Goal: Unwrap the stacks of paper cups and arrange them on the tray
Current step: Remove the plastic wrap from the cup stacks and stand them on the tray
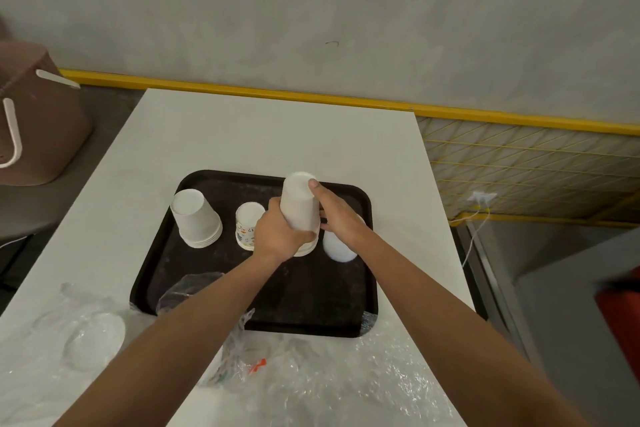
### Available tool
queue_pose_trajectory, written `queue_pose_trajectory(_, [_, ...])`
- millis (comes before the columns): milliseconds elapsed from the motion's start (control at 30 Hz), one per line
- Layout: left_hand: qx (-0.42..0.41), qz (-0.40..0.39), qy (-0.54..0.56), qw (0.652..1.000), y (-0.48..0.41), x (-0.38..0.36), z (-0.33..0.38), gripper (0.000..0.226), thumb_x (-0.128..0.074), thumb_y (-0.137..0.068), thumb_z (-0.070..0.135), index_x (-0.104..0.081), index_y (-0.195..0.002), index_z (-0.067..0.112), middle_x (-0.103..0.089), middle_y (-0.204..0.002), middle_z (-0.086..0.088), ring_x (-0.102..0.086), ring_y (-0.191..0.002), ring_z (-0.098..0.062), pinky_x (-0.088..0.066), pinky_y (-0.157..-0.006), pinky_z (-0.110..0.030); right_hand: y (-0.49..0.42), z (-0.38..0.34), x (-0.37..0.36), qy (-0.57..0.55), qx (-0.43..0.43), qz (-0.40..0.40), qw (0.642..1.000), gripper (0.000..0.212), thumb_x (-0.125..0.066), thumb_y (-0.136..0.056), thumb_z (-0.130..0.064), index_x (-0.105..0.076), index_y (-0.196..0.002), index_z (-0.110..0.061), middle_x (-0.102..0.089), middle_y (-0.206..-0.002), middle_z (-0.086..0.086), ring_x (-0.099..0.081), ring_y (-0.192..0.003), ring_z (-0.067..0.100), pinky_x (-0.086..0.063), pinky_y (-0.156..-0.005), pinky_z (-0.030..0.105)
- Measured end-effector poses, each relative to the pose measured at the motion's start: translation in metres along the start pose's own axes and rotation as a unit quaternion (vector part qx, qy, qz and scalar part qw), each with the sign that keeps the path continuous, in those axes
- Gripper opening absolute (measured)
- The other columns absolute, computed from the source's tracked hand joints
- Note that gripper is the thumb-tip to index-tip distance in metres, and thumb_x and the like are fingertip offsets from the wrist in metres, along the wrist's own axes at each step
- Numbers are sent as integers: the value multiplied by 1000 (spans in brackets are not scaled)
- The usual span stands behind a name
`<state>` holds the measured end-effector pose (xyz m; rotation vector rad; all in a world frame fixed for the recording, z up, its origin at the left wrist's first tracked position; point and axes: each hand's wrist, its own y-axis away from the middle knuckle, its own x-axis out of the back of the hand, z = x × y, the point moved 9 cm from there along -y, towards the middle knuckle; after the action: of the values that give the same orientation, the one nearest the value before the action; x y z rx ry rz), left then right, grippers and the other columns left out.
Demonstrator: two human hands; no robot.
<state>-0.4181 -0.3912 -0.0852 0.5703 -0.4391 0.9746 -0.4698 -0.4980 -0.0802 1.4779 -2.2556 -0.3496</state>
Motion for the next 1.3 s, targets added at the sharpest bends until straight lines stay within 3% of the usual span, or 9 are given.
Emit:
queue_pose_trajectory(233, [1,-2,-22,1000,0,-1,-2,78,-85,-68,23,-41,-131,6,-59,-124,-10,-57,-113,-27,-48,-89,-36,-4,-1,3,55,21,26,998,44,-47,-92,-47,-56,-121,-15,-58,-120,2,-53,-112,21,-44,-102,46])
queue_pose_trajectory(600, [9,-10,-38,999,1,1,-1,78,-85,-68,25,-42,-130,4,-59,-124,-12,-57,-112,-29,-46,-84,-32,0,-11,7,60,35,33,997,41,-53,-92,-40,-57,-121,-11,-60,-120,4,-55,-113,22,-44,-102,45])
queue_pose_trajectory(833, [8,4,-9,1000,11,31,4,88,-86,-66,26,-39,-139,9,-59,-125,-10,-57,-113,-24,-44,-90,-30,23,-34,22,16,105,141,984,34,-54,-93,-29,-55,-121,-11,-57,-122,2,-53,-109,13,-40,-90,24])
queue_pose_trajectory(1033, [-28,56,14,998,38,71,12,68,-82,-70,32,-52,-128,14,-66,-100,-1,-56,-87,-10,-40,-75,-21,57,-52,19,62,154,212,963,23,-60,-89,-28,-58,-108,-18,-54,-109,-3,-54,-99,10,-41,-78,17])
queue_pose_trajectory(1133, [-45,71,28,996,56,89,13,53,-80,-72,29,-58,-118,15,-65,-96,2,-59,-78,-10,-41,-62,-15,74,-54,8,56,162,221,960,15,-60,-88,-27,-57,-102,-22,-55,-109,-2,-54,-97,9,-42,-82,19])
queue_pose_trajectory(1300, [-82,80,44,992,89,112,8,39,-77,-75,24,-63,-111,16,-67,-96,0,-63,-89,-14,-45,-77,-22,102,-46,-19,62,164,218,960,17,-63,-86,-25,-60,-101,-18,-57,-110,2,-55,-95,11,-45,-89,26])
